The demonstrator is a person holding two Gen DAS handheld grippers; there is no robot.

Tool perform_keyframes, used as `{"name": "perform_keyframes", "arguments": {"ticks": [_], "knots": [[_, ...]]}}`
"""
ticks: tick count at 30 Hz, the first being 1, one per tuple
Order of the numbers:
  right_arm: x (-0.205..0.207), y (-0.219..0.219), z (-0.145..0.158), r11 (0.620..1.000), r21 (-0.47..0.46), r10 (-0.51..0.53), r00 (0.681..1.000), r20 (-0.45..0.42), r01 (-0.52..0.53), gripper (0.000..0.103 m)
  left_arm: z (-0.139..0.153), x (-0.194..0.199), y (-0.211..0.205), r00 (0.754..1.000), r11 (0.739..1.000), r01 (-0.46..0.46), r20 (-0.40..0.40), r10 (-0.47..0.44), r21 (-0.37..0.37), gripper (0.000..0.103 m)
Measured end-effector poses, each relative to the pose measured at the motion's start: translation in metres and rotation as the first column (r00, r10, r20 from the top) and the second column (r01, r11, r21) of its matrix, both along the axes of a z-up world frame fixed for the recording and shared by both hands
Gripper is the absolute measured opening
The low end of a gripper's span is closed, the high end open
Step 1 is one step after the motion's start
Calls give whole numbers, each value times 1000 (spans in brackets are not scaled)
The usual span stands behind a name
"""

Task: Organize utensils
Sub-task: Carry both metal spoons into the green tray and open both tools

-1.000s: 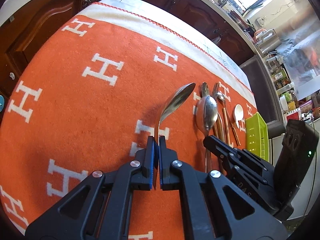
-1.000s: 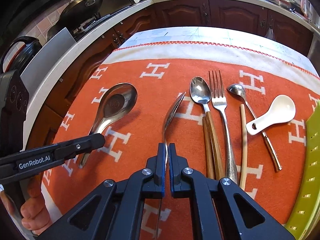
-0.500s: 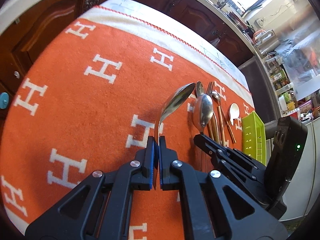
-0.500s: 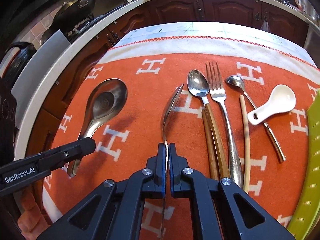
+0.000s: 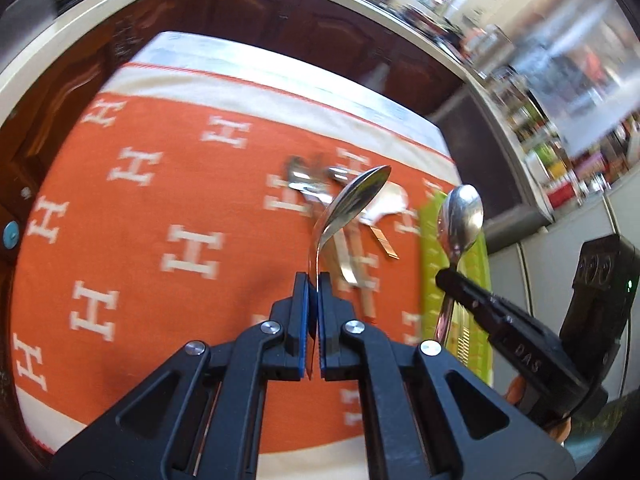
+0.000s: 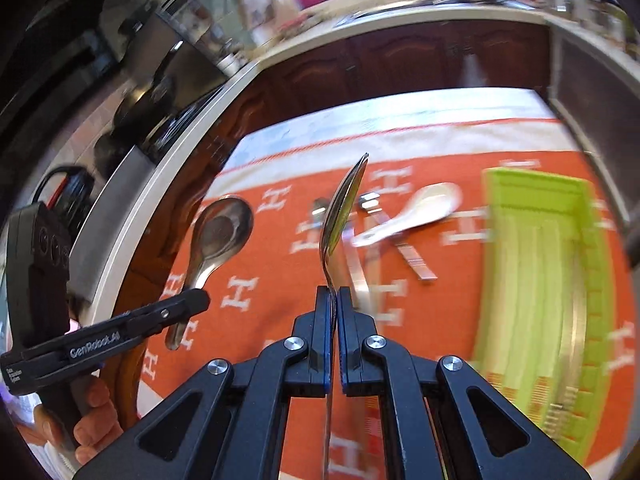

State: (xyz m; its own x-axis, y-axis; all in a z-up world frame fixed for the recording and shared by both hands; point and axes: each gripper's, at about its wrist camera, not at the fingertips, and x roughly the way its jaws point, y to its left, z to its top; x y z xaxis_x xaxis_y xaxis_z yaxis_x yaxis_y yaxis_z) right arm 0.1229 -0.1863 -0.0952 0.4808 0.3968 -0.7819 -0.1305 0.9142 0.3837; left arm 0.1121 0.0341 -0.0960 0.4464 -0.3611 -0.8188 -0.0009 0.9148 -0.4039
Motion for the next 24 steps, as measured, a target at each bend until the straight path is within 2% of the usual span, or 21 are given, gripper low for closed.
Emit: {"name": "perform_keyframes", "arguments": {"ticks": [5, 9, 17, 24], "knots": [[-13, -66, 19, 992, -48, -115, 993, 37, 116, 3, 21, 2, -73, 994, 994, 109, 10, -109, 20, 2], [-8, -115, 20, 982, -80, -171, 985, 27, 173, 3, 28, 7, -129, 986, 986, 167, 2, -167, 22, 2], [27, -177, -23, 980, -117, -172, 982, -78, 163, 3, 7, 19, -207, 979, 976, 203, -12, -203, 79, 2], [57, -173, -65, 983, -126, -154, 978, -143, 136, 3, -24, 36, -235, 978, 970, 206, -40, -202, 126, 2]]}}
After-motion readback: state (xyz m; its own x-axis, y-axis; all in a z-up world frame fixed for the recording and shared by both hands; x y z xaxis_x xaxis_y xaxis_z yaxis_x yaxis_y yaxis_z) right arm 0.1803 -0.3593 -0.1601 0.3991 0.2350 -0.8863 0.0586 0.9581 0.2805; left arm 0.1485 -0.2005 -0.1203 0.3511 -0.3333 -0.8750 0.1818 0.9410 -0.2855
